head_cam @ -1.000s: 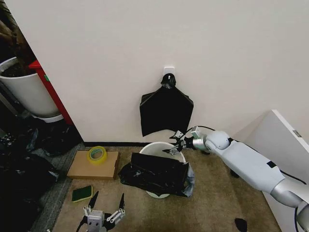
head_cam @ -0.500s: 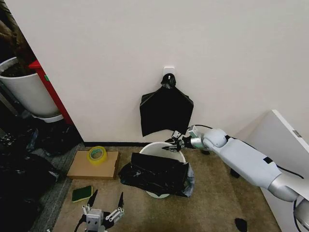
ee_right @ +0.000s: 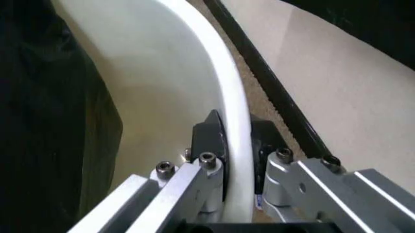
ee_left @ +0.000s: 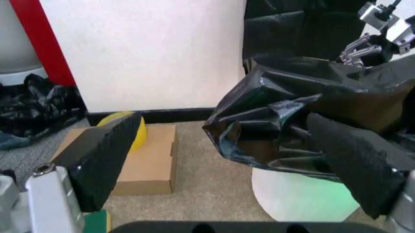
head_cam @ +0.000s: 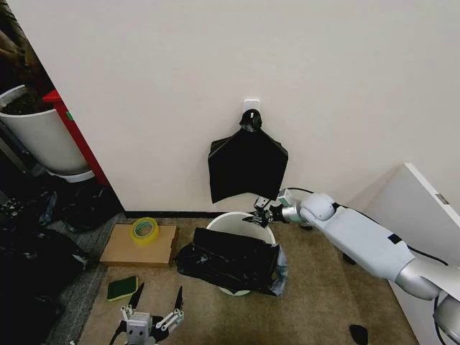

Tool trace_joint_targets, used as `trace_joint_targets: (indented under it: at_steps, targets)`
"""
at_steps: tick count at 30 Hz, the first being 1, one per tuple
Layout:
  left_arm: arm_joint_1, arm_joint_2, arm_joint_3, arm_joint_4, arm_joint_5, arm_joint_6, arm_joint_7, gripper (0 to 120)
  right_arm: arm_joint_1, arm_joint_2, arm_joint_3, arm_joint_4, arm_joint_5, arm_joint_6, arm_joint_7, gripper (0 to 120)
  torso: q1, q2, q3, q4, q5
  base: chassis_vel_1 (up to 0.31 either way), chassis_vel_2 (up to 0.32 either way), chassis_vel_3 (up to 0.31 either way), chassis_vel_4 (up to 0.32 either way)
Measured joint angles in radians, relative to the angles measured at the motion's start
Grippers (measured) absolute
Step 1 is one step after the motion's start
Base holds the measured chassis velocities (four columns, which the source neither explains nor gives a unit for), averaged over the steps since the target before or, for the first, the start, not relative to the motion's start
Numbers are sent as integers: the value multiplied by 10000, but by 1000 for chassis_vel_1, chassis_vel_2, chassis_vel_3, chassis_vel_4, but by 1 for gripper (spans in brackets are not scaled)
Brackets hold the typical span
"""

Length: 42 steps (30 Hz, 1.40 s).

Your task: Place the garbage bag over the trash bin.

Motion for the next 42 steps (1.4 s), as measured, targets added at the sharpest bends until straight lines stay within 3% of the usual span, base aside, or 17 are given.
trace_joint_targets:
  at_steps: [15, 26, 29, 30, 33, 35, 37, 42]
  targets:
    - [-93, 81, 139, 0, -69, 16, -17, 100, -1837, -1059, 1743, 1393, 2936, -987, 1759, 3, 0, 0, 1, -1, 2, 0, 0, 0, 0]
    - [-169, 283, 182, -103, -159, 18, -18, 100, -4302, -1393, 4432, 3141, 4624, -1667, 4381, 3, 0, 0, 0, -1, 1, 0, 0, 0, 0]
    - [-269, 369, 7, -151, -422, 69, -18, 100, -5569, -1491, 5176, 4303, 5125, -1962, 6216, 3, 0, 0, 0, -2, 0, 0, 0, 0, 0]
    - [-269, 369, 7, -151, -422, 69, -18, 100, -5569, -1491, 5176, 4303, 5125, -1962, 6216, 3, 0, 0, 0, -2, 0, 0, 0, 0, 0]
    - [-417, 349, -153, -240, -701, 195, -18, 100, -6566, -1087, 5751, 5375, 5556, -2056, 7918, 3, 0, 0, 0, -3, 1, 0, 0, 0, 0]
    - [-440, 330, -183, -266, -731, 204, -19, 100, -6652, -1006, 5788, 5495, 5620, -2055, 8163, 3, 0, 0, 0, -3, 1, 0, 0, 0, 0]
    - [-459, 278, -218, -318, -779, 212, -18, 100, -7137, -310, 5909, 6196, 5834, -1771, 9856, 3, 0, 0, 0, 1, -1, 0, 0, 0, 0]
    - [-409, 216, -223, -355, -783, 204, -19, 100, -7447, 438, 5929, 6684, 5877, -1295, 11076, 3, 0, 0, -1, 0, -3, 0, 0, 0, 0]
